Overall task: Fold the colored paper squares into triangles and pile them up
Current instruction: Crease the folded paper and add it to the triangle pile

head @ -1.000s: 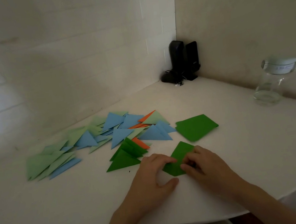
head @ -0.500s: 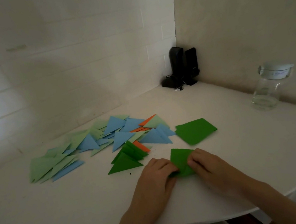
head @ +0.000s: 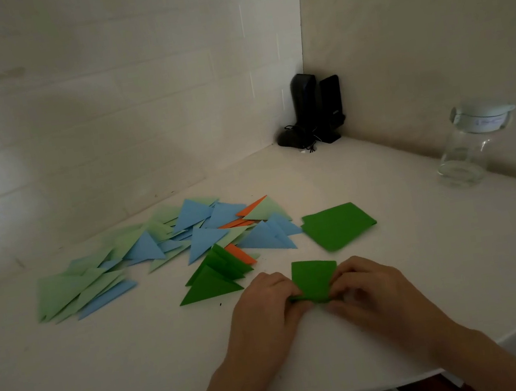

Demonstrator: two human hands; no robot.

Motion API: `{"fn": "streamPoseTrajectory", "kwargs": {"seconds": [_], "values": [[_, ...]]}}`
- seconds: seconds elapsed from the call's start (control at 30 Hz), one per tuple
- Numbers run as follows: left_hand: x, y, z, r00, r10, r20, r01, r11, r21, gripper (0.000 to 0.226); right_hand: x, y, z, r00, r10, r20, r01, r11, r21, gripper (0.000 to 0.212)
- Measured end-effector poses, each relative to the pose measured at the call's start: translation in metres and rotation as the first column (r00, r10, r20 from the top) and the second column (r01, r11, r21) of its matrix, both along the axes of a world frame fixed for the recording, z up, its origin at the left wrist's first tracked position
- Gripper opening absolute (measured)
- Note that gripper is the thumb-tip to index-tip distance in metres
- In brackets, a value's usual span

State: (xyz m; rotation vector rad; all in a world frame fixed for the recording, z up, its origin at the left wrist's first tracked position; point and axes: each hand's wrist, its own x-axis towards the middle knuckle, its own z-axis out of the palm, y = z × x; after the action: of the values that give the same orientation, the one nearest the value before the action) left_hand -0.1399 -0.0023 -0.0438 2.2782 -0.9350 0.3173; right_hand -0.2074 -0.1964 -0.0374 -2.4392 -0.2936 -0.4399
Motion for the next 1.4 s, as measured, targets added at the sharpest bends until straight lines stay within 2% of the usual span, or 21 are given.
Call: {"fn": "streamPoseTrajectory", "kwargs": {"seconds": [0.27,0.37,0.53,0.77,0.9,1.03,1.17,1.3,1.4], "values": [[0.009,-0.001,0.003,0.973,0.122,-0.198,-0.129,0.991,-0.026,0.027,0.005,0.005,-0.004,0.995,-0.085,0.046,0.082,0.994,0.069,0.022],[0.011,-0.005,0.006,0.964,0.149,-0.219,-0.150,0.989,0.012,0.028,0.007,0.006,-0.007,0.989,-0.146,0.032,0.143,0.986,0.081,0.018],[0.012,-0.009,0.008,0.954,0.179,-0.241,-0.173,0.984,0.045,0.031,0.014,0.011,-0.012,0.967,-0.248,0.064,0.242,0.966,0.094,0.022],[0.012,-0.013,0.008,0.952,0.209,-0.222,-0.202,0.978,0.053,0.027,0.012,0.014,-0.012,0.958,-0.278,0.073,0.274,0.960,0.054,0.030],[0.013,-0.010,0.005,0.956,0.194,-0.219,-0.202,0.979,-0.013,0.025,0.012,0.012,-0.009,0.963,-0.261,0.063,0.256,0.964,0.075,0.035],[0.013,-0.006,0.007,0.954,0.141,-0.264,-0.166,0.984,-0.072,0.022,0.009,0.008,-0.003,0.966,-0.259,-0.018,0.260,0.960,0.105,0.033],[0.013,-0.009,0.012,0.979,0.051,-0.198,-0.053,0.999,-0.007,0.008,0.011,0.004,0.006,0.951,-0.279,-0.132,0.297,0.943,0.151,0.038],[0.011,-0.007,0.011,0.992,0.008,-0.124,-0.002,0.999,0.052,0.026,0.022,0.004,0.017,0.910,-0.331,-0.249,0.377,0.911,0.168,0.029],[0.008,-0.005,0.010,0.999,0.006,-0.037,-0.002,0.994,0.108,0.029,0.024,0.006,0.019,0.898,-0.297,-0.324,0.361,0.919,0.157,0.021]]}}
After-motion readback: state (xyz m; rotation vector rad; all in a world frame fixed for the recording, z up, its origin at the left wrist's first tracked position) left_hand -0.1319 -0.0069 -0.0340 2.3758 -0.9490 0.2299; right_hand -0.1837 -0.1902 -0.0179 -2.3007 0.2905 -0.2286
